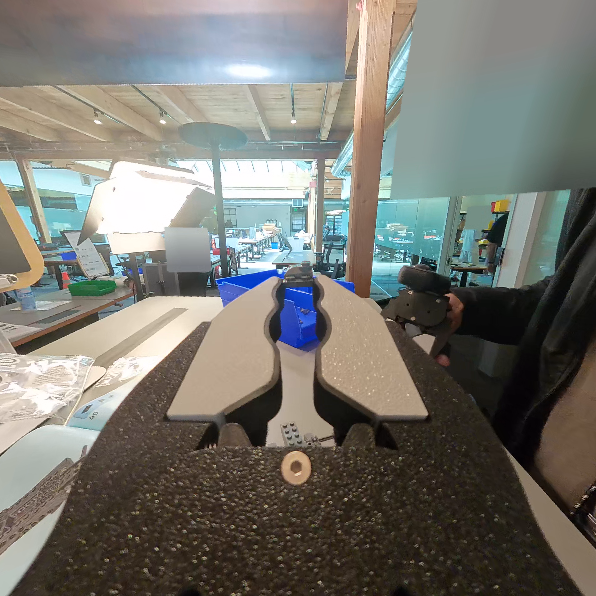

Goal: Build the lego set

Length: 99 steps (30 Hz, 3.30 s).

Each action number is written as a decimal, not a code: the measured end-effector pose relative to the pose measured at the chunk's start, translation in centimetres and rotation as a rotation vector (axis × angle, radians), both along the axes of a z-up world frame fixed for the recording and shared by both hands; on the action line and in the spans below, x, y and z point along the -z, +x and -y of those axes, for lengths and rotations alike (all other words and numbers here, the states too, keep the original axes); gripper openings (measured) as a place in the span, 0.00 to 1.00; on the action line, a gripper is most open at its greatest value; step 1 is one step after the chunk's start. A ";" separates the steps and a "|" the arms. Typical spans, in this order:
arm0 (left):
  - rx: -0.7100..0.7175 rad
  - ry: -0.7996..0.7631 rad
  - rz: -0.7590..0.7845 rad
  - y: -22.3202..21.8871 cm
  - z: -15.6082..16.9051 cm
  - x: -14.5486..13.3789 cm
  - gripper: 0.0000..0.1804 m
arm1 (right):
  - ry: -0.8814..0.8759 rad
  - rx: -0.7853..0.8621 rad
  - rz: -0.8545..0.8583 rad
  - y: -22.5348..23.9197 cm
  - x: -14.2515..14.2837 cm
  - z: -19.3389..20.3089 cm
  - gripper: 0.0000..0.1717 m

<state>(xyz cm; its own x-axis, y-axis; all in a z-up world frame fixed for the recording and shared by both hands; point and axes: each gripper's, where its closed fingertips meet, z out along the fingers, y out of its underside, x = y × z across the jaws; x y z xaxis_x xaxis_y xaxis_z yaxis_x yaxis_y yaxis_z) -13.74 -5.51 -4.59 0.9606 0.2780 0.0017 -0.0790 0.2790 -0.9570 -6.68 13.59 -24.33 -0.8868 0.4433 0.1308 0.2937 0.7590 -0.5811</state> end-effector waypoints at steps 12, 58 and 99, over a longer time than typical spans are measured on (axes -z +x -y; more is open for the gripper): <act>0.007 -0.020 0.016 -0.2 -0.3 0.7 0.09 | 0.024 0.062 -0.020 -1.1 1.3 0.8 0.05; -0.019 -0.014 0.007 -0.5 0.7 0.6 0.09 | 0.042 0.124 -0.305 -17.1 -3.0 8.2 0.22; 0.055 -0.049 0.006 0.4 -1.0 1.4 0.09 | -0.257 -0.007 0.423 -2.5 0.2 7.3 0.14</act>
<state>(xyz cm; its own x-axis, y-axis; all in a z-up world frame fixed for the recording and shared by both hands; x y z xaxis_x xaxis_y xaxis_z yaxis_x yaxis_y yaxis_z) -13.34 -4.55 -6.01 0.9744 0.2247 -0.0047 -0.0589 0.2354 -0.9701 -9.20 6.25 -24.50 -0.8415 0.4084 -0.3536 0.5398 0.6096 -0.5805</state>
